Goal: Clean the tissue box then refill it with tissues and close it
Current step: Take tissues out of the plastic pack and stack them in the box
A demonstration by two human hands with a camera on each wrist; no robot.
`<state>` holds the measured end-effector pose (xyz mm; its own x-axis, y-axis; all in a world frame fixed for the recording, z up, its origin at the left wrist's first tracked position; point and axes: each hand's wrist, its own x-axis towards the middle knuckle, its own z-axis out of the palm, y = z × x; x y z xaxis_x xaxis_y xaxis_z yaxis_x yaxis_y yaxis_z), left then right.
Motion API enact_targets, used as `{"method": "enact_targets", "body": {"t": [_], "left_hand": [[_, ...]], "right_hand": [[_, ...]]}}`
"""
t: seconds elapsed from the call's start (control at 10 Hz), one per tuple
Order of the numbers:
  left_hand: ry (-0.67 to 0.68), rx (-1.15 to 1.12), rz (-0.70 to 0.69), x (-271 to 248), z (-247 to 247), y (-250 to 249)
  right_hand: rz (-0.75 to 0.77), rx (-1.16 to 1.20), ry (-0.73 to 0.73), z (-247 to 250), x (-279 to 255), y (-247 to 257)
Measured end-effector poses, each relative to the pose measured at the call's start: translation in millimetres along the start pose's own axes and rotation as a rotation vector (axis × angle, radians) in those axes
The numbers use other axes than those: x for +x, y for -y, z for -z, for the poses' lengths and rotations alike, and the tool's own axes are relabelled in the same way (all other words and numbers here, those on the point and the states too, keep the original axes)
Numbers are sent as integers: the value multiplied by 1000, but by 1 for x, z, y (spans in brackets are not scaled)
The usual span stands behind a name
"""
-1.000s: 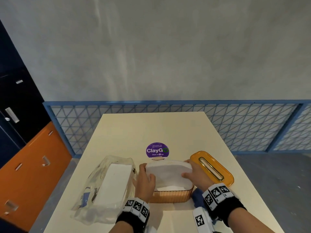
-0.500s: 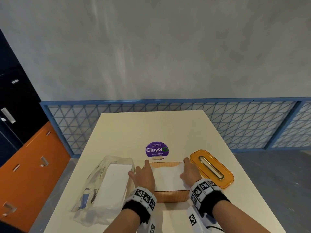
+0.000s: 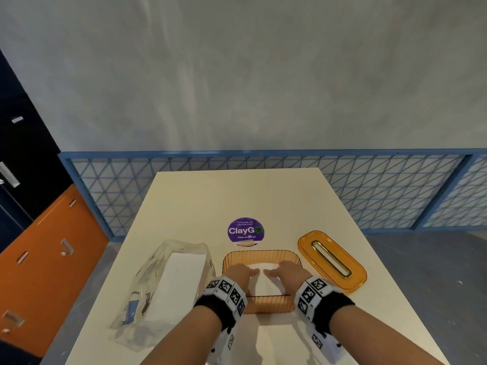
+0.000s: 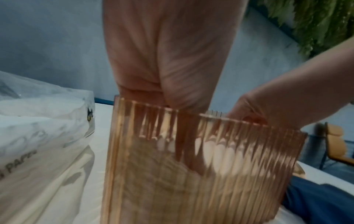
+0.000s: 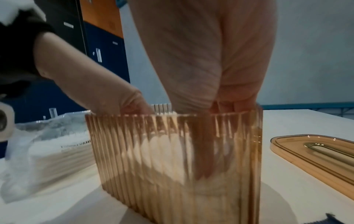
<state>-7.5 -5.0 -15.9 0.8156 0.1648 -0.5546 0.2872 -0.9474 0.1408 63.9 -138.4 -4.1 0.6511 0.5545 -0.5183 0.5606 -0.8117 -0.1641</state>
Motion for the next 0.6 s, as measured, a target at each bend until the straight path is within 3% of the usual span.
{"method": "enact_targets", "body": {"t": [0.2, 0.4, 0.5, 0.6], "left_hand": [[-62, -110, 56, 5, -8, -2], [-33, -86, 54, -10, 0, -7], [-320, -126, 29, -25, 6, -2], [-797, -342, 147, -34, 5, 32]], "right_hand": [[-73, 81, 5, -6, 7, -2], [-61, -20, 9, 0, 0, 6], [51, -122, -106, 11, -12, 2], [113, -95, -383, 13, -19, -16]]}}
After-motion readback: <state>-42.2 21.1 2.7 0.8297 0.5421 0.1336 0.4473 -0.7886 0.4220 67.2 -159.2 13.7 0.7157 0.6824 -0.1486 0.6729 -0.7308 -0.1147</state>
